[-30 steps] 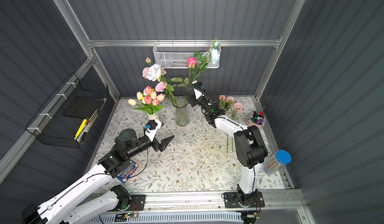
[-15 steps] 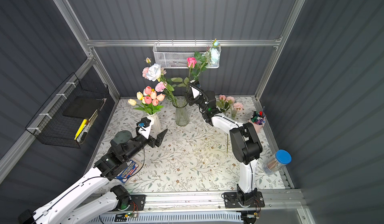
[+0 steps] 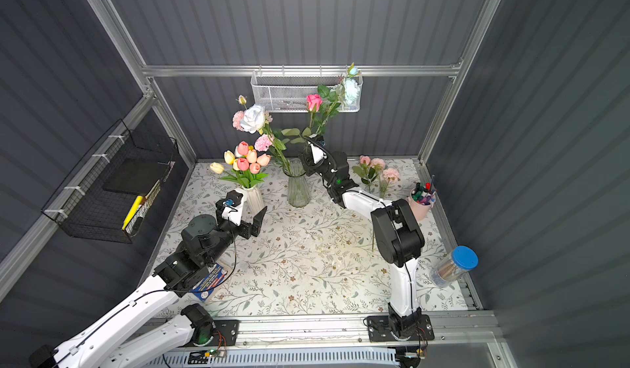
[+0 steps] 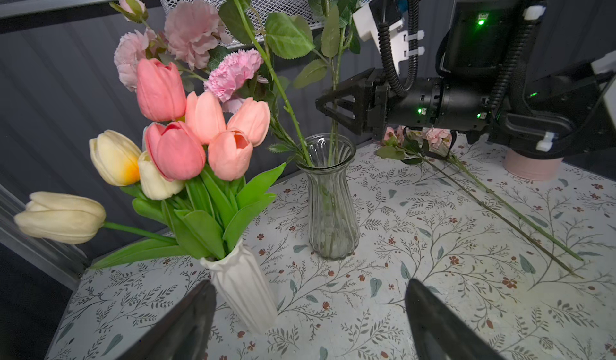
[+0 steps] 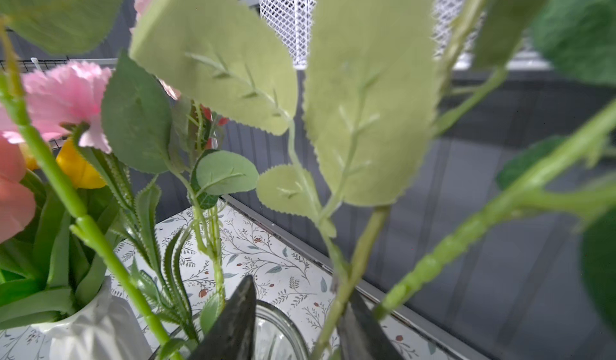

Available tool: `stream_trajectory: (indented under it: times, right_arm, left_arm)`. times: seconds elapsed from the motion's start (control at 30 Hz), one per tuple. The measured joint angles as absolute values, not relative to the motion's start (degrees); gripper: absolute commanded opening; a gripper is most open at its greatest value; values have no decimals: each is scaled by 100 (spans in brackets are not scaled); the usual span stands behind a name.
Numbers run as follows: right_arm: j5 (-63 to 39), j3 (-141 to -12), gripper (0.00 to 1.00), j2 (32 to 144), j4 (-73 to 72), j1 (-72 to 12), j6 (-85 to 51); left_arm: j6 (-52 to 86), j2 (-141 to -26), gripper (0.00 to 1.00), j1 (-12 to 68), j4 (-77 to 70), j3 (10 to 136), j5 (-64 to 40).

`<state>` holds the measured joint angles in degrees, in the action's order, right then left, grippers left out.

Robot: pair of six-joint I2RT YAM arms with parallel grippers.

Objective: Pick out pink flowers from the vase
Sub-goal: Pick up the flower from the vase.

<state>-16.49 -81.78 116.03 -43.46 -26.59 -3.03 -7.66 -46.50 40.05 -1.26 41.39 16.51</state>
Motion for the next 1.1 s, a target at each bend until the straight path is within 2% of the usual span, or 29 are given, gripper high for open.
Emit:
stream_trajectory:
  times: [0.17, 0.33, 0.43, 0.8, 1.1]
  right_arm:
    - [-1621, -8178, 26, 11708, -4379, -2692, -425]
    - [-1570, -8178, 4, 11708, -4501, -2696, -521]
    - [-1555, -8178, 0, 11708, -4576, -2696, -609]
    - [-1520, -8178, 0, 11681, -4663, -2711, -652]
    - [-1588, -8414, 0, 11170, -4582, -2711, -552]
  left_arm:
    - [-801, -4650, 90, 4010, -126, 4139, 1649]
    - [-801, -4650, 90, 4010, -126, 4139, 1629]
    - [-805, -4650, 90, 4010, -126, 4139, 1625]
    - [-862, -4650, 90, 4047, -126, 4139, 1588]
    - [-888, -4650, 90, 4047, -126, 4139, 1586]
